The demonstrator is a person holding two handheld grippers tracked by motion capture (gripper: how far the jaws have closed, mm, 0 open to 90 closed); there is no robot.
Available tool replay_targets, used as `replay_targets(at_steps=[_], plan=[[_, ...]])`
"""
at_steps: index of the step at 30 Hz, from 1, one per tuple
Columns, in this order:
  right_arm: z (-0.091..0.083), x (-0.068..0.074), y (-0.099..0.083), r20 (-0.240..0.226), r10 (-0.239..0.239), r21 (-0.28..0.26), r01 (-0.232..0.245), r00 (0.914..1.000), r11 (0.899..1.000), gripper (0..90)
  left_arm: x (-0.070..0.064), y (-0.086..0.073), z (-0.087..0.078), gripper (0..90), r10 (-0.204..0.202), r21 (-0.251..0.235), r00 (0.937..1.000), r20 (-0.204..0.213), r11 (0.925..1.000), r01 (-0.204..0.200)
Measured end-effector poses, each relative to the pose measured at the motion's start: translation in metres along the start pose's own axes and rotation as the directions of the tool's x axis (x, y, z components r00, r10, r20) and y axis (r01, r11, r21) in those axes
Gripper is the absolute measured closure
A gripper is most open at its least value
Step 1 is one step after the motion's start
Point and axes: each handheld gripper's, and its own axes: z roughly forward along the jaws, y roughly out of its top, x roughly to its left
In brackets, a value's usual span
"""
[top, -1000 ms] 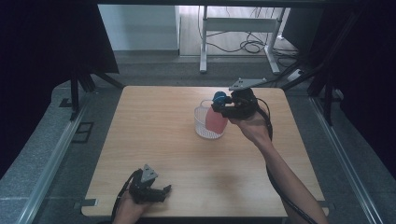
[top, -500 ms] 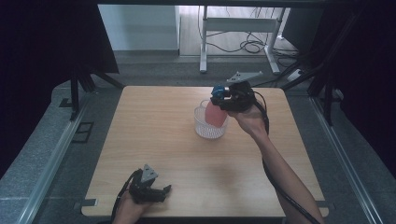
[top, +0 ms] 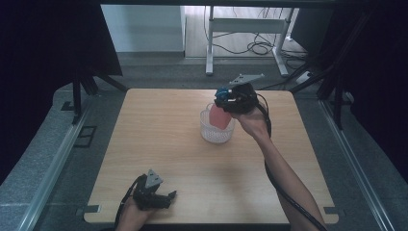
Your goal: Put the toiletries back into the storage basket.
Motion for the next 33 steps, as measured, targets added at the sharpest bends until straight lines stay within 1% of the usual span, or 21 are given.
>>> replay_targets(at_steps=[10,26,33], plan=[[0.012,-0.007,-0.004,0.012,0.013,0.007,-0.013,0.9998,1.000,52.6,0.000,0.000,0.000,10.6,0.001,0.000,1.0000,0.000,1.0000,-0.001],[0.033,-0.006,-0.016,0.007,0.008,0.032,-0.008,0.9999,0.999,52.6,0.000,0.000,0.000,10.6,0.003,0.004,1.0000,0.000,1.0000,-0.003],[0.042,-0.007,-0.023,0.007,0.013,0.044,-0.013,0.9999,0.999,52.6,0.000,0.000,0.000,10.6,0.003,0.004,1.0000,0.000,1.0000,-0.003]])
